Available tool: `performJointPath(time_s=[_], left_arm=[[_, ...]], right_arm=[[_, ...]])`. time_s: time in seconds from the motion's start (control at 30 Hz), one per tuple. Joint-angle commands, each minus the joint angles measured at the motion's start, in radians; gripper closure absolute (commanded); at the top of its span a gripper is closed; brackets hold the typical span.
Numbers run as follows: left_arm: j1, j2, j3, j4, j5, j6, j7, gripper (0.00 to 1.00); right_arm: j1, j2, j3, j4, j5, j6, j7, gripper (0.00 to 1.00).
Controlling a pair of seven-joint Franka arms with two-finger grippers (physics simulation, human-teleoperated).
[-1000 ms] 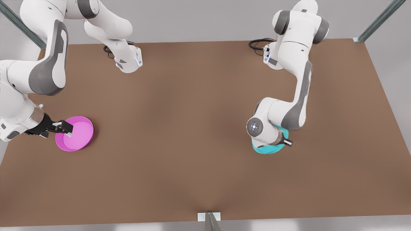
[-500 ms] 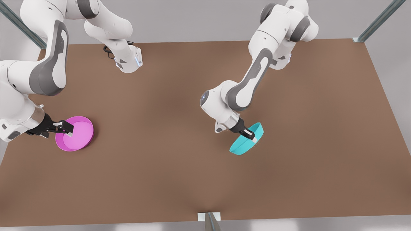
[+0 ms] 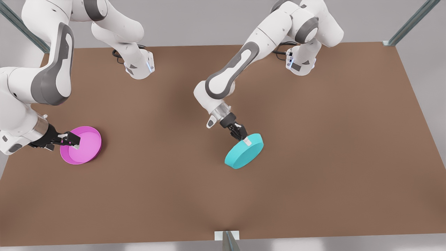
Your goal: Flip the blue plate over with the left arm, and stack the pink plate on top of the blue plate with the right arm
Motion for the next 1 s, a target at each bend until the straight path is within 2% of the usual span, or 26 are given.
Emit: performJointPath(time_s=[0.0, 0.33, 0.67, 0.7, 0.73, 0.77, 0.93, 0.97], left_arm=[[-0.006, 0.000, 0.001, 0.000, 0.027, -0.006, -0.003, 0.79], [-0.084, 0.099, 0.003, 0.002, 0.179, -0.083, -0.127, 0.79], [-0.121, 0.203, 0.000, 0.023, 0.171, -0.132, -0.249, 0.79], [-0.122, 0.203, -0.002, 0.025, 0.168, -0.140, -0.248, 0.67], [-0.122, 0.206, -0.002, 0.025, 0.168, -0.140, -0.248, 0.44], [-0.122, 0.211, -0.002, 0.029, 0.168, -0.141, -0.253, 0.00], [-0.128, 0.224, -0.003, 0.031, 0.156, -0.149, -0.280, 0.00], [-0.130, 0.224, -0.005, 0.031, 0.145, -0.161, -0.280, 0.00]], right_arm=[[0.000, 0.000, 0.000, 0.000, 0.000, 0.001, 0.000, 0.00], [0.000, 0.001, 0.000, 0.000, 0.000, 0.001, 0.000, 0.00], [-0.003, 0.008, -0.002, -0.003, -0.020, -0.022, -0.008, 0.00], [0.005, 0.011, 0.000, -0.002, 0.000, -0.071, -0.009, 0.00], [0.003, 0.011, 0.000, 0.002, 0.005, -0.067, -0.009, 0.00], [0.006, 0.012, 0.000, 0.002, 0.005, -0.068, -0.006, 0.00], [-0.078, 0.058, -0.005, -0.026, 0.152, -0.054, -0.092, 0.00], [-0.110, 0.058, -0.005, -0.084, 0.179, 0.004, -0.136, 0.00]])
